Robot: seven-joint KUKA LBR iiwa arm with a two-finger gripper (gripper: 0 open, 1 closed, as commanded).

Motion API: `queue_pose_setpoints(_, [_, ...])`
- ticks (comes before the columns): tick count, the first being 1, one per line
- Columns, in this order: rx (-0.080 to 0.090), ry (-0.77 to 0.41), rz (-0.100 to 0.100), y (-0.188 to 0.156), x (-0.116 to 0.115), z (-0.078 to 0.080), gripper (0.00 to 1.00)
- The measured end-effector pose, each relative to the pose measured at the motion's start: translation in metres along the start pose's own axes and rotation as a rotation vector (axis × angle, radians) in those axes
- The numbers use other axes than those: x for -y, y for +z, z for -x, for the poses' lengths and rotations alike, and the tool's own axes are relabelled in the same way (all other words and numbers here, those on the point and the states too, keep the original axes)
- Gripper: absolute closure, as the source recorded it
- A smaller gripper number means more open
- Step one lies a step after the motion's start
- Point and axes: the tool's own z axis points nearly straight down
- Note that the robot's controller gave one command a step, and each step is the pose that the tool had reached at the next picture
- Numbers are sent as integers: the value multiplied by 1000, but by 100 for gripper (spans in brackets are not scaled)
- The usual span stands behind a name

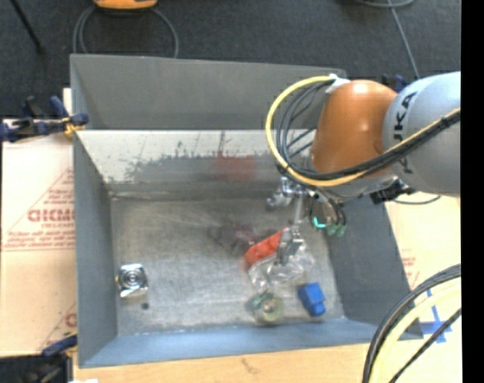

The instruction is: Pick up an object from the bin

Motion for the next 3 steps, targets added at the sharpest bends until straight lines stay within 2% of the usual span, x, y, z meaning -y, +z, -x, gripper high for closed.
queue_pose_setpoints(1, [5, -158, 0, -6, -13, -50, 0])
queue_pose_setpoints(2, [4, -134, 5, 64, 14, 6, 0])
queue_pose_setpoints(3, [-12, -133, 5, 65, 15, 4, 100])
